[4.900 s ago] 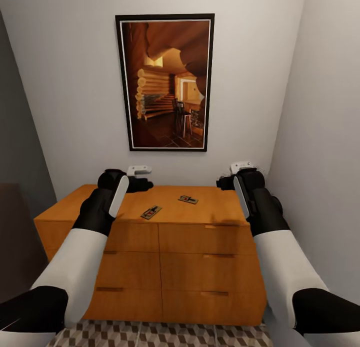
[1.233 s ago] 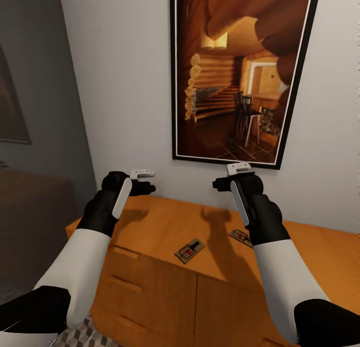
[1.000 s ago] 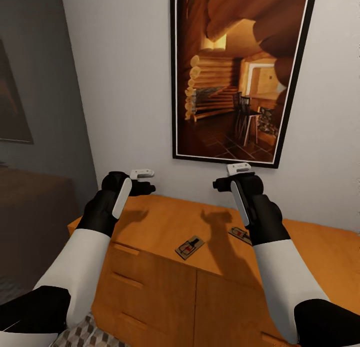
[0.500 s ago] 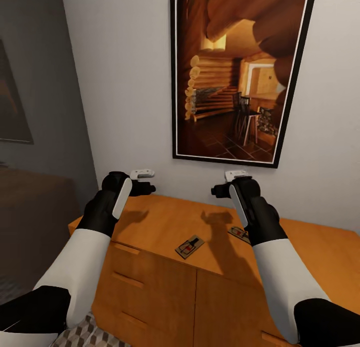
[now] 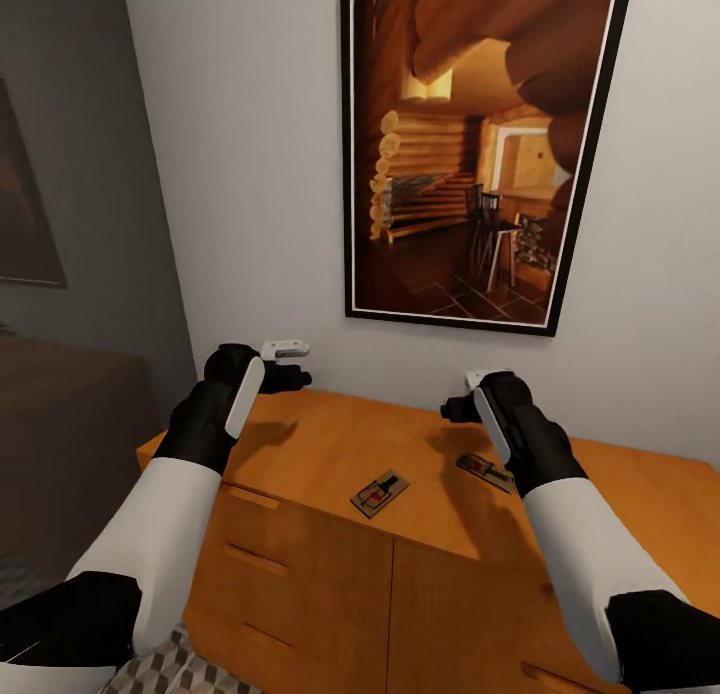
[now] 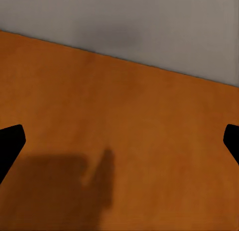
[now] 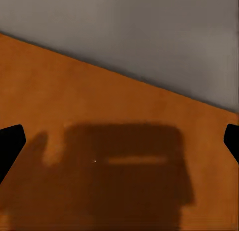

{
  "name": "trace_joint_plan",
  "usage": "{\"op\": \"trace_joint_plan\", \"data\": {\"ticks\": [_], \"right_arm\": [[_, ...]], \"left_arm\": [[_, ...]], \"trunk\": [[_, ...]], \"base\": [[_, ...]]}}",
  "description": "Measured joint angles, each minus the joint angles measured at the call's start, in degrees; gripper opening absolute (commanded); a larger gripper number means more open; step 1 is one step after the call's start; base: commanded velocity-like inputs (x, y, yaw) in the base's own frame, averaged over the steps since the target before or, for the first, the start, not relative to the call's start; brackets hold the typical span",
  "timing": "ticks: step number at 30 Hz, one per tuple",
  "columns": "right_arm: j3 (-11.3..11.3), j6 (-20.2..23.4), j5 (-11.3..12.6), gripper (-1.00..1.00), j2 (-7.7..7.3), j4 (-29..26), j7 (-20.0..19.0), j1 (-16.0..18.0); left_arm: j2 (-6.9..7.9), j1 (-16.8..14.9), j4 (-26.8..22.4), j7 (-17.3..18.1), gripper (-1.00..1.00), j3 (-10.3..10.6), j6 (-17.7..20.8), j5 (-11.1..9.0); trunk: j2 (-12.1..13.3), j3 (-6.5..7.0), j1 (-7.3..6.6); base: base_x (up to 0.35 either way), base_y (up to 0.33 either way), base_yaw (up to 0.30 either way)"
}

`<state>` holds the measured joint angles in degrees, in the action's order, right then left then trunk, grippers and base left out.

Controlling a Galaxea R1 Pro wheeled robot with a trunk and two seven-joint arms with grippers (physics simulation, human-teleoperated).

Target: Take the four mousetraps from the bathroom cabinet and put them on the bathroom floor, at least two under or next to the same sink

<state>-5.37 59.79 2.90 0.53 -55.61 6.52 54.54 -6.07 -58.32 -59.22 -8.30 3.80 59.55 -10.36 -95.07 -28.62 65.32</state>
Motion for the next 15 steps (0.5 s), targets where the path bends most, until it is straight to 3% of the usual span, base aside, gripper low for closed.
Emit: {"op": "trace_joint_plan", "data": {"ticks": [1,9,15], "right_arm": [[0.0,0.0,0.09,1.0,-0.01,0.02,0.0,0.0],[0.09,0.03,4.94,1.0,-4.42,2.0,-0.14,-0.16],[0.07,0.03,6.75,1.0,-5.58,2.29,-0.09,-0.18]], "left_arm": [[0.0,0.0,0.01,0.0,1.0,0.0,0.0,0.0],[-0.05,0.0,0.94,0.07,1.0,0.0,-0.11,0.12],[-0.07,0.0,1.06,0.09,1.0,0.0,-0.14,0.16]], "trunk": [[0.0,0.0,0.0],[0.0,0.0,0.0],[0.0,0.0,0.01]], "base": [[0.0,0.0,0.0],[0.0,0.0,0.0],[-0.03,-0.006,0.0]]}}
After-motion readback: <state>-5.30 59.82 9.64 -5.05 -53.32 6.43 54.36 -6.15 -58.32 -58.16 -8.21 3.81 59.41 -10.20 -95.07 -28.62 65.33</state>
